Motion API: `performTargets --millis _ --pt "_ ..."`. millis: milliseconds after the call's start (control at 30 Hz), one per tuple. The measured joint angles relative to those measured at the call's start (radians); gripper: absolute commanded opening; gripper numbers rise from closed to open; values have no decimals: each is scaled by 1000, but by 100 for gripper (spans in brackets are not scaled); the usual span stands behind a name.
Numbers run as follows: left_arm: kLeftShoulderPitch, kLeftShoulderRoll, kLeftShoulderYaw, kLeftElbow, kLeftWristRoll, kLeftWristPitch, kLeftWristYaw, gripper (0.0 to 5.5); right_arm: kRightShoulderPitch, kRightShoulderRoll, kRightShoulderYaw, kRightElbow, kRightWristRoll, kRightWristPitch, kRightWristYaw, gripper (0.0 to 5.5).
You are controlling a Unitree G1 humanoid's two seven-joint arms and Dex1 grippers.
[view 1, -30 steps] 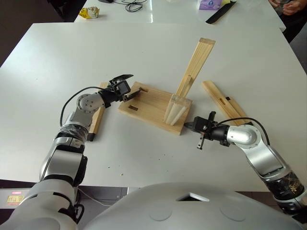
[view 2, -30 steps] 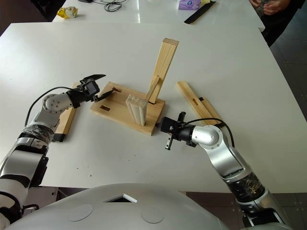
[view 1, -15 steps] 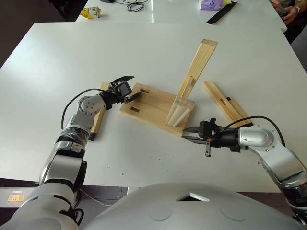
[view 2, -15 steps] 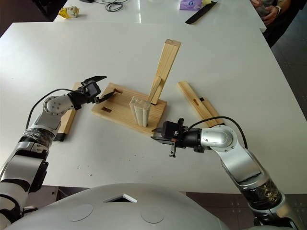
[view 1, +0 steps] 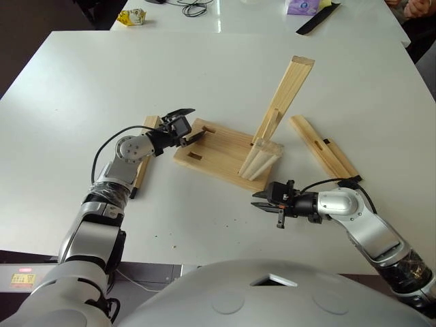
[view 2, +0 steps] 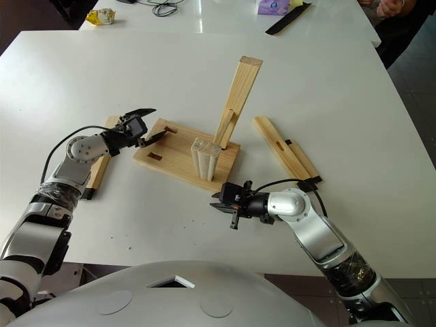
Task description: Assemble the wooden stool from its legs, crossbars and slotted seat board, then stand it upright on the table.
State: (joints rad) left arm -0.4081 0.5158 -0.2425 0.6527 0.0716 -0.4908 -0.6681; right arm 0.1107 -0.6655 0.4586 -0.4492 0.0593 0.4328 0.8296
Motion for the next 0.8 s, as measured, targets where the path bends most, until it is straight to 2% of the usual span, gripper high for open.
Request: performTargets --millis 400,633,800 --pt "84 -25 -33 -256 -44 188 -93 342 -91 -7 -132 182 -22 -76 -51 95" --pt "173 80 -23 -416 -44 223 -149 342 -97 -5 -148 220 -25 -113 -49 95" --pt "286 120 -7 -604 -94 349 -186 342 -101 -5 -156 242 -28 -131 -52 95"
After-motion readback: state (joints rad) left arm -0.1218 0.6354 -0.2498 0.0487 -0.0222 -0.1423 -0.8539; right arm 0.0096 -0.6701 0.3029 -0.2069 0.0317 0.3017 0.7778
